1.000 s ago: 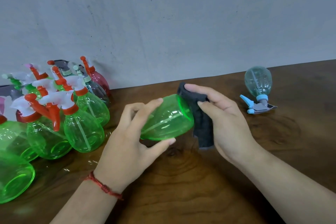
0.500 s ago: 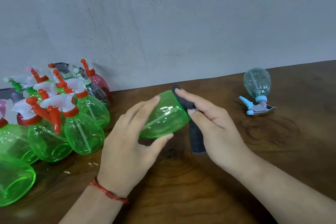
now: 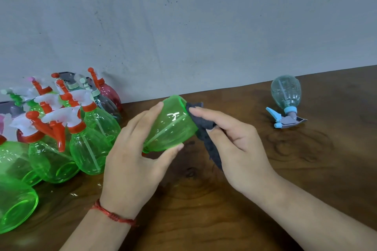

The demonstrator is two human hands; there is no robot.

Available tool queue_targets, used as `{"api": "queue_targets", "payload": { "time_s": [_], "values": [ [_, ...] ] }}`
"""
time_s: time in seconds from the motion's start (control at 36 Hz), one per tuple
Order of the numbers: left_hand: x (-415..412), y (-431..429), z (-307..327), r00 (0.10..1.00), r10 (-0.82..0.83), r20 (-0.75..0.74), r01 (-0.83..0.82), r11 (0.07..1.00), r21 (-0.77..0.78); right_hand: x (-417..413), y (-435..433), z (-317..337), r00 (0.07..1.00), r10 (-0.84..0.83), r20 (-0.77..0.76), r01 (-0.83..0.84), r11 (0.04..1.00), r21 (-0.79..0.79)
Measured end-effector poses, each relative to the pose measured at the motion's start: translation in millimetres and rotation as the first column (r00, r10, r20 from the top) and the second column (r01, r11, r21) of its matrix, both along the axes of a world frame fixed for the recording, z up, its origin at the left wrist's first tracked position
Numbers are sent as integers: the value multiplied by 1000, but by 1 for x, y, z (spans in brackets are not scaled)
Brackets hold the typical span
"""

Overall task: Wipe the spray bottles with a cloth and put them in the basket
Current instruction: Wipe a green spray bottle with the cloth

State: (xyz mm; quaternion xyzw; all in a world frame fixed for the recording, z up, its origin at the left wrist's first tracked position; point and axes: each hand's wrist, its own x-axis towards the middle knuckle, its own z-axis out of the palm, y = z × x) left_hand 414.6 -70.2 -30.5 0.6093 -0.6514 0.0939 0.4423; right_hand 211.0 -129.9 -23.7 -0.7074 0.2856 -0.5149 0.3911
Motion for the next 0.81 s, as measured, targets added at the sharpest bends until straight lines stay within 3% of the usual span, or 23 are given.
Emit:
{"api": "queue_targets", "payload": {
  "time_s": [0.14,0.33,0.44,0.53,0.64,0.72,0.81],
  "values": [
    [-2,1,-3,993,-85,77,83,996,27,-2,-15,5,1000,-3,2,3,996,84],
    [-1,0,1,999,-39,-1,39,999,37,0,-8,0,1000,17,5,-17,999,39],
    [4,-1,-1,987,-127,97,120,990,68,0,-19,6,997,50,66,-60,985,164],
    [8,-4,-3,958,-187,216,178,982,58,-6,-29,9,963,116,245,-211,888,408],
    [10,-8,-2,936,-44,349,62,997,-38,-9,-34,5,919,177,353,-343,801,491],
    [10,-9,-1,959,69,274,-44,994,-95,-2,-29,0,905,144,400,-336,818,467],
    [11,-14,-5,990,17,138,-14,1000,-23,6,-24,-6,917,107,385,-286,849,445]
  ]
}}
